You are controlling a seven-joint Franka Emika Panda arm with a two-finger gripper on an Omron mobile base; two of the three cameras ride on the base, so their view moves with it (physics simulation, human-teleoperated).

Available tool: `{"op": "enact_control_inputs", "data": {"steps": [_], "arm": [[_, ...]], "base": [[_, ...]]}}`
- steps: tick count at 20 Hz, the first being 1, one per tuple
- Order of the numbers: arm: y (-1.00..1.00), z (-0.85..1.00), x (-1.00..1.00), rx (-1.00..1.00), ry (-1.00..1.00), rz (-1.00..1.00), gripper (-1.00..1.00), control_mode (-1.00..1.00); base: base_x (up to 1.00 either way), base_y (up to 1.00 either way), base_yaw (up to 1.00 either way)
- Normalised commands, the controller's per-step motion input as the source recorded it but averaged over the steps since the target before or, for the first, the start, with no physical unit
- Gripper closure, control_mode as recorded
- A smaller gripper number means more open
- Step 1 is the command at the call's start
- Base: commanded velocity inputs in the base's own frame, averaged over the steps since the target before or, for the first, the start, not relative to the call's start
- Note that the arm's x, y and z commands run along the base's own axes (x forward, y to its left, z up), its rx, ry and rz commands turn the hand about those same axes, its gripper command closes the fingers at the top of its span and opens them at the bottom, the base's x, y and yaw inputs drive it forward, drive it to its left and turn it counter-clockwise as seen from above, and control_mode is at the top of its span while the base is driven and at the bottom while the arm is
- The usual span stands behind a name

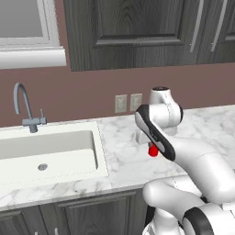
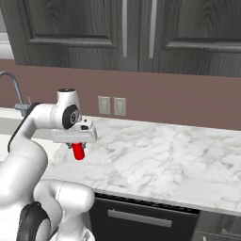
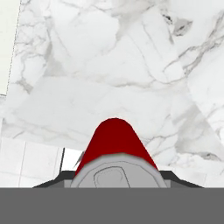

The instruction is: Four empty soda cans are scattered around the kitchen. Gather all the cans and cluster them next to the stove for recycling.

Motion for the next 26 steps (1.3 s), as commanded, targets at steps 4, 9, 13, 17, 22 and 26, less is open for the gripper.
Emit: {"op": "enact_control_inputs", "data": {"steps": [4, 9, 13, 17, 22, 26], "arm": [[0.0, 0.15, -0.15, 0.0, -0.01, 0.03, 1.0, -1.0], [0.0, 0.12, -0.28, 0.0, -0.05, 0.0, 1.0, -1.0], [0.0, 0.08, -0.21, 0.0, -0.03, 0.0, 1.0, -1.0], [0.0, 0.06, -0.1, 0.0, 0.0, 0.0, 1.0, -1.0], [0.0, 0.04, -0.08, 0.0, 0.0, 0.0, 1.0, -1.0], [0.0, 0.0, -0.14, 0.0, 0.0, 0.01, 1.0, 1.0]], "base": [[0.0, 0.0, 0.0], [0.0, 0.0, 0.0], [0.0, 0.0, 0.0], [0.0, 0.0, 0.0], [0.0, 0.0, 0.0], [-0.09, 0.0, 0.01]]}}
